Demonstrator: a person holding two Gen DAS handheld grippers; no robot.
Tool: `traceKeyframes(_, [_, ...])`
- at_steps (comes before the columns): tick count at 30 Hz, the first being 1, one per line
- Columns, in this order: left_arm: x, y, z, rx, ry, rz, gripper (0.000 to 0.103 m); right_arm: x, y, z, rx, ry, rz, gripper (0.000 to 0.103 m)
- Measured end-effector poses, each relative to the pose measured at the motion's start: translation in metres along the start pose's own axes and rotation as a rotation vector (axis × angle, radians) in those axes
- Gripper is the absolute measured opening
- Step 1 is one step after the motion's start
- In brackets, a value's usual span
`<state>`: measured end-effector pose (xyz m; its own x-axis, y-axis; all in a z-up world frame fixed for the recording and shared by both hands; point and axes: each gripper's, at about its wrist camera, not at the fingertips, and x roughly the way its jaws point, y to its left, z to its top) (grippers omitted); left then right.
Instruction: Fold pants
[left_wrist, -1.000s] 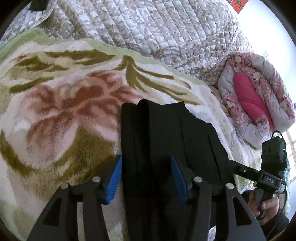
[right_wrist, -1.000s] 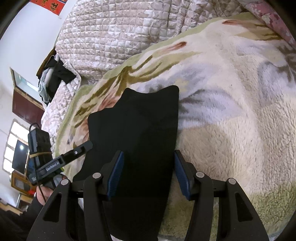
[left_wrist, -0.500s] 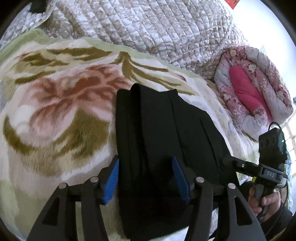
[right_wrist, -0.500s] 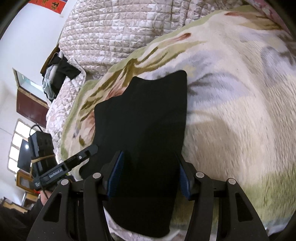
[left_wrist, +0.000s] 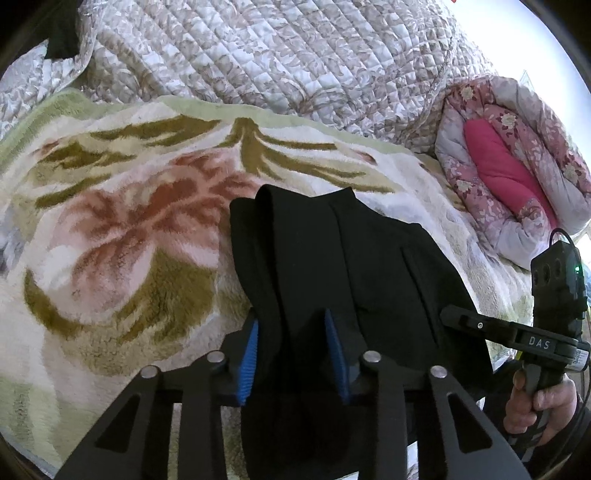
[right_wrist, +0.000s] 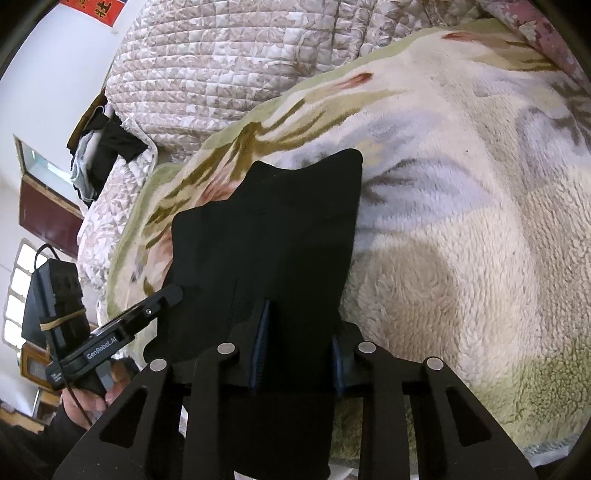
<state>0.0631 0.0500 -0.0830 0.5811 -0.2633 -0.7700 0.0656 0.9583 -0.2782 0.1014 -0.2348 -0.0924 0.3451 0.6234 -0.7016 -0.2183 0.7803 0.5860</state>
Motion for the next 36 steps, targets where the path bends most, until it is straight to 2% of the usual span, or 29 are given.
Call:
traceKeyframes(4, [-0.006, -0.004, 0.002, 0.015, -0.012, 0.006, 0.028, -0.006, 0.005, 0.001, -0.012, -0.01, -0.014, 0.018])
traceKeyframes(14, [-0.022, -0.018, 0.008, 0.056, -0.039, 0.002, 0.021, -0.021, 0.03, 0.004, -0.064, -0.046, -0.011, 0.016])
traceKeyframes(26, [-0.037, -0.027, 0.012, 0.074, -0.065, -0.015, 0.02, -0.034, 0.05, 0.008, -0.111, -0.073, 0.011, 0.016])
traceKeyframes(36, [-0.035, -0.018, 0.028, 0.07, -0.081, -0.009, 0.02, -0.026, 0.06, 0.028, -0.142, -0.08, 0.025, 0.016])
